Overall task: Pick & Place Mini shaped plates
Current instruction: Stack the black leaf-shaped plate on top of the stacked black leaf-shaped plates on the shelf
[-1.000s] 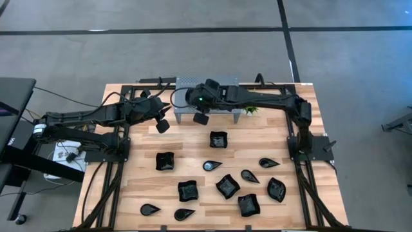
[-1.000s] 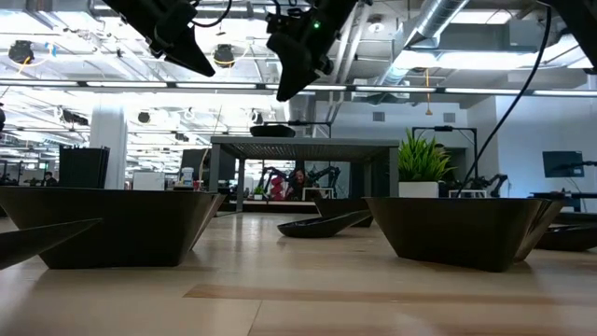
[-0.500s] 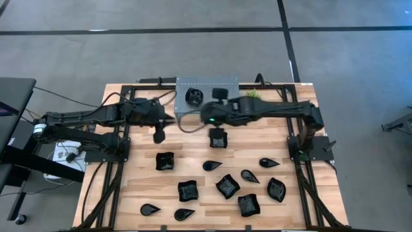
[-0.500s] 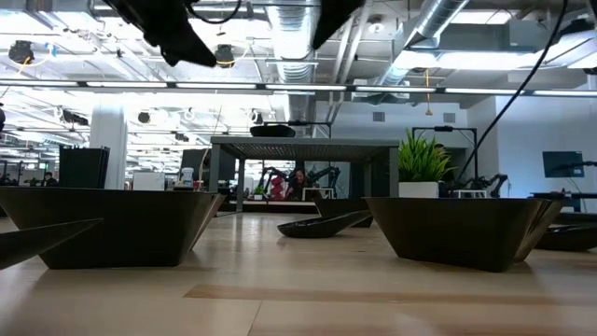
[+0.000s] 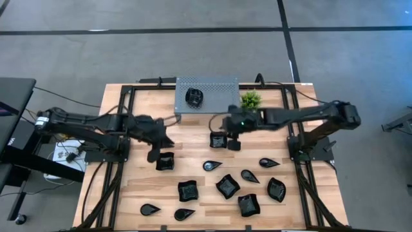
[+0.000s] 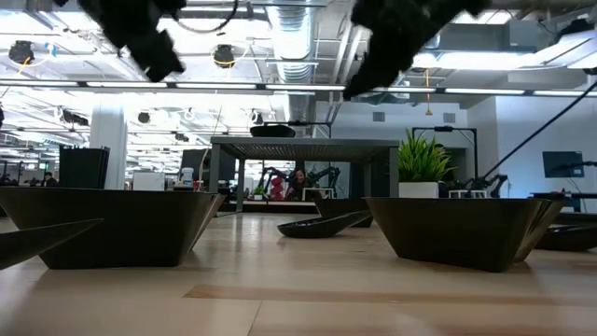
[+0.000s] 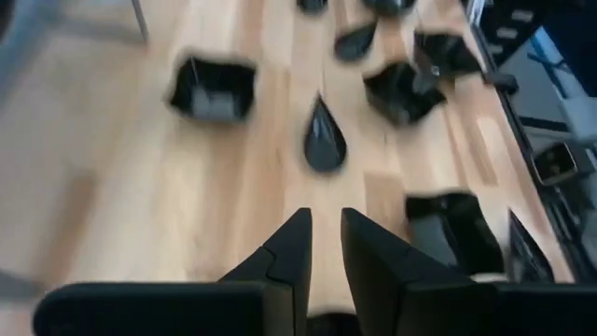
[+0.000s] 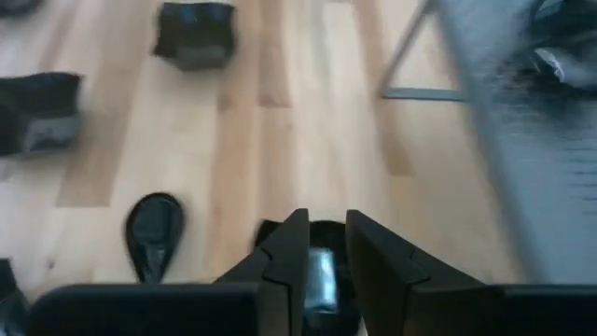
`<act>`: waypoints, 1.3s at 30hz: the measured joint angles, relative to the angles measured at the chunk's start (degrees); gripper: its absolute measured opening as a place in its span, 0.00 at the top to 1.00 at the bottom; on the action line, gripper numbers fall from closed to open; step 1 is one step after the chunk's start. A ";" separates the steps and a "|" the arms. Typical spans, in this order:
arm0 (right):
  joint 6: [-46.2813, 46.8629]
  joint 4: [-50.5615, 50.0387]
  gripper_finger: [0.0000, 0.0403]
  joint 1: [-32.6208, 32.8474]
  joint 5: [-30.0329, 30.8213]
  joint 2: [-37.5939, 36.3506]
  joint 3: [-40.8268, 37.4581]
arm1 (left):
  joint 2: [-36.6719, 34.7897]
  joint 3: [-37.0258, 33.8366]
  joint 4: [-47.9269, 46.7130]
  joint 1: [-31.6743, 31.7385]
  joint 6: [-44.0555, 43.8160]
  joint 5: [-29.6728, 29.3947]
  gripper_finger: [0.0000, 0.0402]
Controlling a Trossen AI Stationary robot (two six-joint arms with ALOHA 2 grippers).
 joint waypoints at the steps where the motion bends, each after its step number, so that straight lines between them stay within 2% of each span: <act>1: 0.01 3.78 0.83 -0.06 -0.79 -0.15 -2.86 | 0.00 -1.35 0.08 -0.93 -1.53 -0.65 0.84; 3: 0.02 9.61 0.83 -0.06 -0.98 0.14 -6.38 | 0.03 -3.54 0.01 -2.57 -4.07 -2.53 0.84; 7: 0.74 10.49 0.83 -0.97 -0.96 1.24 -6.46 | 0.03 -6.76 3.68 -4.95 -4.39 -6.71 0.84; 9: 2.41 11.08 0.83 -1.33 -1.09 1.39 -5.66 | 0.03 -8.30 8.79 -5.42 -3.22 -7.52 0.84; 13: 2.20 14.25 0.83 -1.62 -2.54 1.37 -5.48 | 0.05 -11.18 19.36 -5.64 -0.84 -3.68 0.84; 18: -0.78 15.73 0.83 -1.62 -2.69 1.39 -5.48 | 1.89 -12.33 23.72 -5.74 -3.44 -0.31 0.78; 21: -0.95 15.84 0.83 -1.59 -2.69 1.39 -5.48 | 4.25 -12.72 26.22 -6.35 -4.63 -0.32 0.73; 26: -0.96 16.32 0.83 -1.59 -2.44 1.39 -5.48 | 9.67 -12.70 36.75 -8.74 -4.61 -0.29 0.67; 33: -0.70 21.03 0.83 -1.64 -2.16 1.42 -5.48 | 14.34 -12.70 43.74 -9.88 -4.61 -0.30 0.66; 39: -0.93 18.80 0.79 -2.22 -8.98 1.42 -5.44 | 15.17 -12.69 44.57 -9.82 -7.33 -2.42 0.68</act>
